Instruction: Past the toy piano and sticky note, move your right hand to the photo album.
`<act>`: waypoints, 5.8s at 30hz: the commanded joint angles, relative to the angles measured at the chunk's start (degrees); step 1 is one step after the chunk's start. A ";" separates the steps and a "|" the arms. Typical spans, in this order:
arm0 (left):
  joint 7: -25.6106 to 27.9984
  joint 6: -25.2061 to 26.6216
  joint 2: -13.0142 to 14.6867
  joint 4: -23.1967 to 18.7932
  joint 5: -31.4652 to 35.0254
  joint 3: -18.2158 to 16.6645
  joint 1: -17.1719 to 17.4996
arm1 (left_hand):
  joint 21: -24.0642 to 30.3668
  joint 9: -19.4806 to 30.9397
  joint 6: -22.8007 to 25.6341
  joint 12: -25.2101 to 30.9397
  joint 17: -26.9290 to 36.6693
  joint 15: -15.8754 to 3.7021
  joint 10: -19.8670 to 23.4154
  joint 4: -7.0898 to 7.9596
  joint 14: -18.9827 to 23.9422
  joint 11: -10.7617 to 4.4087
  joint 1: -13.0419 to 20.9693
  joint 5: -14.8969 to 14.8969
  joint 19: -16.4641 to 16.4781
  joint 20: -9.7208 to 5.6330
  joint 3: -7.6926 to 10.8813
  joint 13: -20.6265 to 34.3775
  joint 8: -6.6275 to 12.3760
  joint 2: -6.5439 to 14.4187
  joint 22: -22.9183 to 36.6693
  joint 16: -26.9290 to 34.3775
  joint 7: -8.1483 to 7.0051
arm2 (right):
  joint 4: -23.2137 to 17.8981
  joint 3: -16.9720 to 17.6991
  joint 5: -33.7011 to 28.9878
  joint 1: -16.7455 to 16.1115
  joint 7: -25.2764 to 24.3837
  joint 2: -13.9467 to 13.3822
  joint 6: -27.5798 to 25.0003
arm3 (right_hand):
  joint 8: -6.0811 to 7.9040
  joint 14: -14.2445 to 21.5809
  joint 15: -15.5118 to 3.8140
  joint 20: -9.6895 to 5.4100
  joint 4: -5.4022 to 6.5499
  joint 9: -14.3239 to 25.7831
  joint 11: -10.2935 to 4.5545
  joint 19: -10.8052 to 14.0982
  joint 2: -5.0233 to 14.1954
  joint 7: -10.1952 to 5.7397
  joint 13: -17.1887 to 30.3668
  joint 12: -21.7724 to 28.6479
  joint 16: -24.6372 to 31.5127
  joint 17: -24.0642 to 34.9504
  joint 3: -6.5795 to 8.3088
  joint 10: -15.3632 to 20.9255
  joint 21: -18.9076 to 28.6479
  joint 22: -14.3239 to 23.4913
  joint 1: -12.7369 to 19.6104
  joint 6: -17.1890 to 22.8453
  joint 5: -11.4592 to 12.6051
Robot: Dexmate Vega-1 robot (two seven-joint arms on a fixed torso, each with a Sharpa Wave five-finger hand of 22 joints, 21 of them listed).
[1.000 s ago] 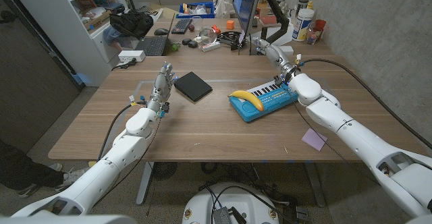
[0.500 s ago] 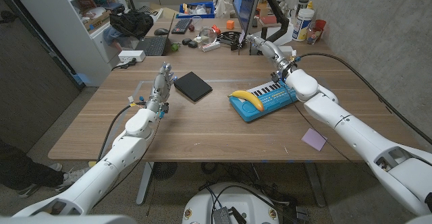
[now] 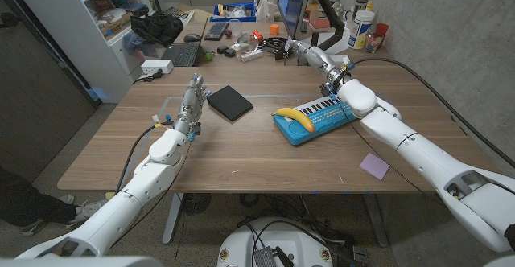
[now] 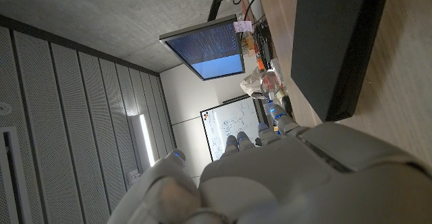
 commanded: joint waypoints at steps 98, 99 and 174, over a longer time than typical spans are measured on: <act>0.66 -1.87 0.75 -1.92 -0.36 -1.76 3.00 | 0.32 0.15 -18.60 0.18 0.16 -3.78 -17.97 -0.16 -22.16 0.54 0.08 0.43 -18.08 -4.18 -0.31 0.28 0.30 6.87 0.13 0.55 -0.13 | 1.03 -12.06 -22.35 11.66 4.69 4.38 -3.06 | -0.29 -0.21 0.21 -4.25 -0.22 0.24 0.09 0.35 3.59 -0.96 0.14 -0.04 -0.32 0.11 -0.07 -0.30 -1.45 0.14 0.99 -0.22 -0.56; 0.81 -1.84 0.77 -1.99 -0.29 -1.77 3.06 | 0.32 0.15 -18.60 0.19 0.16 -3.86 -17.94 -0.16 -22.17 0.51 0.08 0.43 -18.08 -4.20 -0.31 0.28 0.30 6.87 0.13 0.54 -0.15 | 1.17 -12.18 -22.42 11.75 4.76 4.47 -3.08 | -0.28 -0.20 0.20 -4.25 -0.22 0.24 0.15 0.35 3.59 -0.97 0.14 -0.03 -0.32 0.11 -0.08 -0.28 -1.46 0.14 0.99 -0.18 -0.56; 2.05 -2.61 0.53 -2.27 -0.56 -2.52 5.15 | 0.38 0.21 -18.09 0.23 0.16 -3.79 -17.83 -0.16 -22.01 0.58 0.09 0.52 -18.01 -4.17 -0.38 0.28 0.36 6.92 0.11 0.53 -0.44 | 8.63 -19.70 -29.18 17.29 7.18 8.96 -2.16 | -0.34 -0.61 0.00 -4.30 0.27 0.28 0.06 0.36 4.27 -0.85 0.16 -0.05 -0.27 0.20 0.00 -0.41 -2.26 0.20 0.84 -0.11 -0.52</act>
